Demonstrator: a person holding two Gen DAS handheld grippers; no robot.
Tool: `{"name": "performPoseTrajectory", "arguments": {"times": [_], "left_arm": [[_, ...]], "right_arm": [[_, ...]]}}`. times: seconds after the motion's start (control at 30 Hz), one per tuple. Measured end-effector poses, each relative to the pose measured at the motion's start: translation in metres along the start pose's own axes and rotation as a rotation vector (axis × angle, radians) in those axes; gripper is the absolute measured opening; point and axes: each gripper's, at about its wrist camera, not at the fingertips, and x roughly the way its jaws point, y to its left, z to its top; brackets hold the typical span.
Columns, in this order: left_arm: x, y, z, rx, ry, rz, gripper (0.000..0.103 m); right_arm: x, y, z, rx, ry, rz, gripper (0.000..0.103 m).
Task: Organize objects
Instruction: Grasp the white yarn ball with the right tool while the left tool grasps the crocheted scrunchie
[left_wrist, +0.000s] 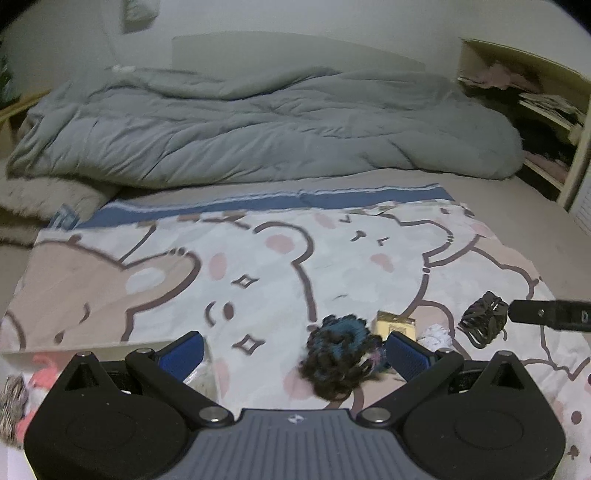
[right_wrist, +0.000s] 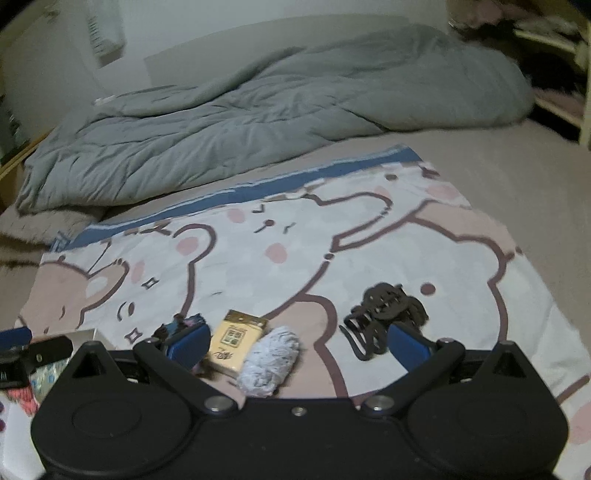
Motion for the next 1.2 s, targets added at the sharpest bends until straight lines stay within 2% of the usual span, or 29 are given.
{"name": "performPoseTrajectory", "arguments": {"times": [0.27, 0.43, 0.63, 0.8, 0.9, 1.0, 1.2], "left_arm": [[0.024, -0.022, 0.0, 0.088, -0.027, -0.022, 0.103], [0.045, -0.034, -0.004, 0.168, 0.011, -0.067, 0.103], [0.069, -0.053, -0.013, 0.274, 0.047, -0.135, 0.103], [0.092, -0.066, -0.023, 0.352, 0.097, -0.162, 0.103], [0.105, -0.066, -0.024, 0.352, 0.119, -0.148, 0.103], [0.116, -0.061, -0.021, 0.306, 0.129, -0.141, 0.103], [0.134, -0.05, -0.018, 0.231, 0.157, -0.116, 0.099]], "right_arm": [[0.024, -0.013, -0.005, 0.105, 0.029, 0.012, 0.103], [0.04, -0.014, -0.009, 0.149, 0.06, 0.017, 0.103], [0.067, -0.021, -0.014, 0.263, 0.178, 0.029, 0.103], [0.081, -0.026, -0.019, 0.336, 0.197, 0.04, 0.102], [0.088, -0.029, -0.021, 0.382, 0.198, 0.064, 0.094], [0.094, -0.029, -0.021, 0.416, 0.198, 0.101, 0.087], [0.106, -0.023, -0.022, 0.435, 0.215, 0.121, 0.08]]}}
